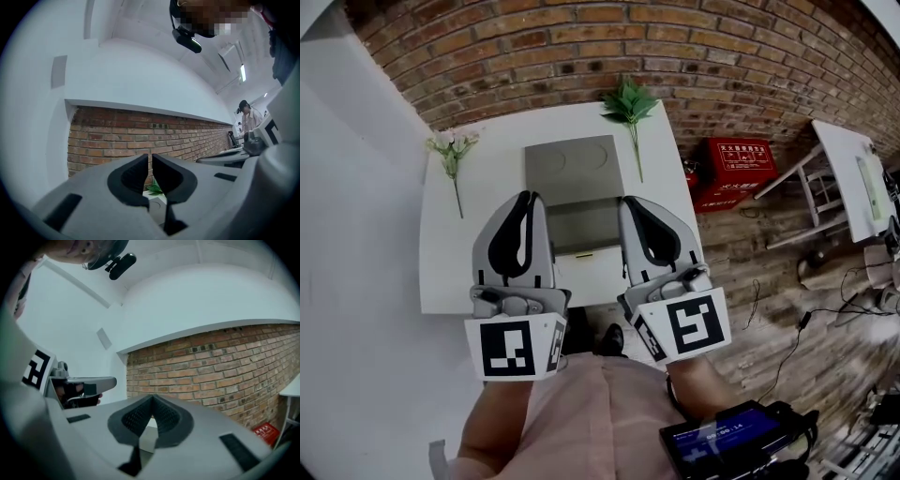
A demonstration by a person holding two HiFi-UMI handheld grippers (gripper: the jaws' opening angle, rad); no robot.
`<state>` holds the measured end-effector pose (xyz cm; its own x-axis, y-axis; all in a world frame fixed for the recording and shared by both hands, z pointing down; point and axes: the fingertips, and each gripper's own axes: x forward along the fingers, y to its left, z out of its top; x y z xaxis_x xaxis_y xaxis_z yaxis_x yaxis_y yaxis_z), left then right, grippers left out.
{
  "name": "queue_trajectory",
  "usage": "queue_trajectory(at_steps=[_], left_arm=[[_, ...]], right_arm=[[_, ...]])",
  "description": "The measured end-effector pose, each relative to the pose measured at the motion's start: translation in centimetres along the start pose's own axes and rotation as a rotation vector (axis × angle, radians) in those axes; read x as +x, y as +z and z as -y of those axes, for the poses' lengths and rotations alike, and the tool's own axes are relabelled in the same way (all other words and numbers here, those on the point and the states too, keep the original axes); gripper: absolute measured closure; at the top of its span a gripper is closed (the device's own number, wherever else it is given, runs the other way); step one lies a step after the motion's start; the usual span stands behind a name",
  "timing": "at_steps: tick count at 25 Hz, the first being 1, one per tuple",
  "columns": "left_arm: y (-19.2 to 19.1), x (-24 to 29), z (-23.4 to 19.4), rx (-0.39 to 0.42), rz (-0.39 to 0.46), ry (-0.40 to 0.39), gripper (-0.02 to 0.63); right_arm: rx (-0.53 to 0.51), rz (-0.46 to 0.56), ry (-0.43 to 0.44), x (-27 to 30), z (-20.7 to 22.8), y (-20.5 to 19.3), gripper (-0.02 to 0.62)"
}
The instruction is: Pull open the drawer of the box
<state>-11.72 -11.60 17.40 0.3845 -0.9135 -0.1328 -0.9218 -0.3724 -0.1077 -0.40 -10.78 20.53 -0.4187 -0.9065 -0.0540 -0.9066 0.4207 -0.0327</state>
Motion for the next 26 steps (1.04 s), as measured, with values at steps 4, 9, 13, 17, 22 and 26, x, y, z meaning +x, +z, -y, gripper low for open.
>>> queue_trajectory(at_steps=[4, 9, 13, 17, 22, 26], left_arm=[[-0.6, 0.1, 0.1, 0.002, -0.005, -0.003, 0.58], [-0.9, 0.2, 0.1, 0.004, -0.016, -0.008, 0.58], [-1.2, 0.3, 0.0, 0.003, -0.016, -0.011, 0.58], [-1.5, 0.3, 0.0, 0.002, -0.02, -0.014, 0.58], [-1.5, 0.3, 0.2, 0.007, -0.025, -0.015, 0.58], [-1.6, 0.2, 0.1, 0.013, -0.023, -0.015, 0.58]], right_arm=[[-0.003, 0.005, -0.009, 0.0, 0.2, -0.5, 0.592], [0.001, 0.009, -0.01, 0.2, 0.2, -0.4, 0.592], [-0.002, 0.009, -0.011, 0.2, 0.1, -0.6, 0.592], [-0.003, 0.009, -0.014, 0.4, 0.0, -0.8, 0.592], [0.0, 0.008, -0.014, 0.3, 0.1, -0.7, 0.592], [0.0, 0.008, -0.014, 0.3, -0.1, -0.9, 0.592]])
